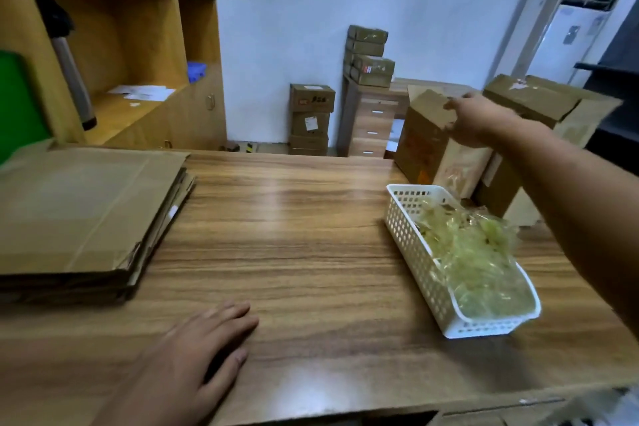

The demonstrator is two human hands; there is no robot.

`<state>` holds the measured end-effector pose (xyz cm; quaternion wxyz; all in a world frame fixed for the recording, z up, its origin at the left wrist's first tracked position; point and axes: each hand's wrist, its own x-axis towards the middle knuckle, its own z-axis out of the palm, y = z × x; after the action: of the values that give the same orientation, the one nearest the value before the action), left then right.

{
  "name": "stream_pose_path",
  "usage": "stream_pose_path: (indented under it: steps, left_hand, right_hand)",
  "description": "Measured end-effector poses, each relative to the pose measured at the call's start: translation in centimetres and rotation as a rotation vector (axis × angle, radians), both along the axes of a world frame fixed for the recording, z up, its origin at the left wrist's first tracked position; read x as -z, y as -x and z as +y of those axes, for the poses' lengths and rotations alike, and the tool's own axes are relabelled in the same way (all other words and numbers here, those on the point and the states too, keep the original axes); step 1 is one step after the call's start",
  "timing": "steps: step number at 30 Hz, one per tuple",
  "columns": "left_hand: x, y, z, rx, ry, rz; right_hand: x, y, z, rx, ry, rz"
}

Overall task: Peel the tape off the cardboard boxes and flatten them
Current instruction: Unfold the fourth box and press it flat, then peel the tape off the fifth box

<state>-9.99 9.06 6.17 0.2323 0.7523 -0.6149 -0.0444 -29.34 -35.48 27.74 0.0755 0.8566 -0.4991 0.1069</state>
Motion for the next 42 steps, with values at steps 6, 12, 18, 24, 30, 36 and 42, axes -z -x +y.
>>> stream_pose_path:
  steps: [6, 12, 18, 24, 30, 36, 42]
  left_hand:
    - [0.2, 0.2, 0.0, -0.015, 0.078, -0.067]
    - [1.2, -0.5, -0.1, 0.000, 0.092, -0.072]
    - [1.4, -0.6, -0.1, -0.001, 0.111, -0.093]
    - [0.8, -0.3, -0.2, -0.003, 0.138, -0.094]
    - [0.5, -0.1, 0.0, -0.002, 0.096, -0.063]
    - [0.5, 0.0, 0.1, -0.018, 0.086, -0.073]
    - [0.5, 0.7, 0.4, -0.057, 0.079, -0.067]
  right_hand:
    - [0.4, 0.9, -3.7, 0.038, 0.004, -0.052]
    - [1.7, 1.4, -4.9, 0.107, 0.003, -0.068]
    - [2.1, 0.1, -4.4, 0.126, 0.060, -0.268]
    - [0.9, -3.3, -2.3, -0.040, 0.048, -0.422]
    - [-1.7, -6.2, 0.9, -0.175, 0.024, -0.455]
    - [-2.5, -7.8, 5.5, -0.328, 0.040, -0.509]
    - [-2.1, -7.5, 9.9, -0.488, 0.040, -0.568]
